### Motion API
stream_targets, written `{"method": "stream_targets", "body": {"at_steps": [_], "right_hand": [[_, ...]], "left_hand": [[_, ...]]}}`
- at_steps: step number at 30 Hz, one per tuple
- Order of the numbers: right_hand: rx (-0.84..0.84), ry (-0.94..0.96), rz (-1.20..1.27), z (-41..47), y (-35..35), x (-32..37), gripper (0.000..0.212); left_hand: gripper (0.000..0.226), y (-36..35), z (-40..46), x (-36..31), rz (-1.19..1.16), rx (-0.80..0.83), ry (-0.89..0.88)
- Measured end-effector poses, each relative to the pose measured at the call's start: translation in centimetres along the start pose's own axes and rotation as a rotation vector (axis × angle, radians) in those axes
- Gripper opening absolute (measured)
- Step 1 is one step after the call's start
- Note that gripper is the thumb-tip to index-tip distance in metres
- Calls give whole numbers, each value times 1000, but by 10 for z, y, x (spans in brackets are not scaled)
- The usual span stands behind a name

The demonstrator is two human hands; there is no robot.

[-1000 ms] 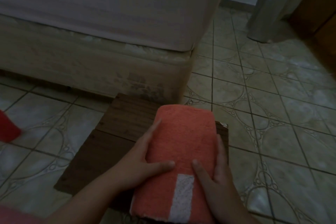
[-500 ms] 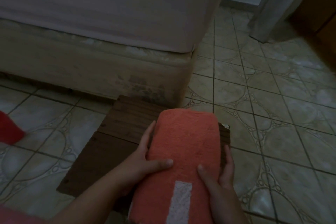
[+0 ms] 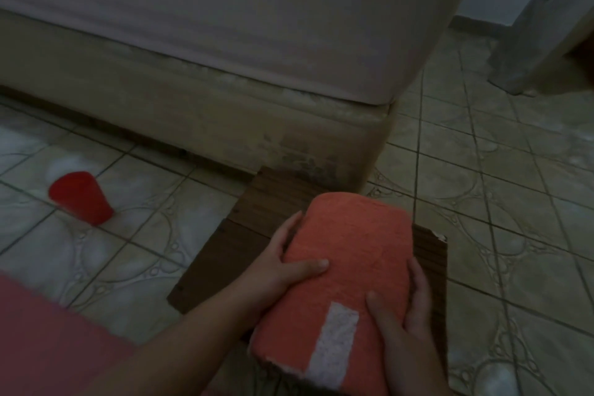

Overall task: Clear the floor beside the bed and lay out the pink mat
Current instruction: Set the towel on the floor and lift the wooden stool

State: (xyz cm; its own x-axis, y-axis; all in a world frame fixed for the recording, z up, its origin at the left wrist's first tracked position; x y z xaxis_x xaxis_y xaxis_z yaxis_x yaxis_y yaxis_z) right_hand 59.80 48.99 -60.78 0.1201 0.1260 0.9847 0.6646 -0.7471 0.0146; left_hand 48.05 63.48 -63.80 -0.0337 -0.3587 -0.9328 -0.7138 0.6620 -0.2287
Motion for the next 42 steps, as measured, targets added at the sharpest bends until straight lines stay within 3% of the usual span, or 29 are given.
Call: {"method": "stream_targets", "body": {"at_steps": [8, 14, 20, 32, 34, 37, 40, 42], "right_hand": [[187, -33, 67, -12, -111, 22, 72], [350, -21, 35, -22, -220, 25, 74], [498, -218, 124, -25, -299, -3, 76], [364, -481, -4, 2, -345, -77, 101], [342, -561, 11, 8, -348, -89, 96], [279, -707, 78, 8, -351, -105, 66], [201, -720, 83, 13, -347, -115, 73], [215, -747, 120, 13, -350, -117, 65]], "left_hand": [[76, 96, -32, -59, 122, -93, -48], [92, 198, -54, -103, 420, -169, -54], [84, 282, -53, -98, 411, -183, 83], [103, 344, -15, -26, 457, -148, 269], [103, 345, -10, -17, 482, -144, 279], [106, 347, -5, -3, 545, -143, 278], [106, 351, 1, 5, 648, -145, 277], [106, 359, 5, 10, 676, -172, 271]]}}
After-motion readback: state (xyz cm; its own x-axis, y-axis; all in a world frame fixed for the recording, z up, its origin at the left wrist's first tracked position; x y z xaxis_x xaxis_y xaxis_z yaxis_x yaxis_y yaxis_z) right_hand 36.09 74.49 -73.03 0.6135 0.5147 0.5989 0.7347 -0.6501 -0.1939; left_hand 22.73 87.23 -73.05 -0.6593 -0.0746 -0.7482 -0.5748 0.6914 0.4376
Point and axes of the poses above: each hand's wrist, its own z-axis towards the middle knuckle, its own y-axis out of the back of the hand, x = y × z, the point moved 6 cm from there along z, towards the middle knuckle, and after that the axes turned 5 degrees about z, right-handed, at the moved point
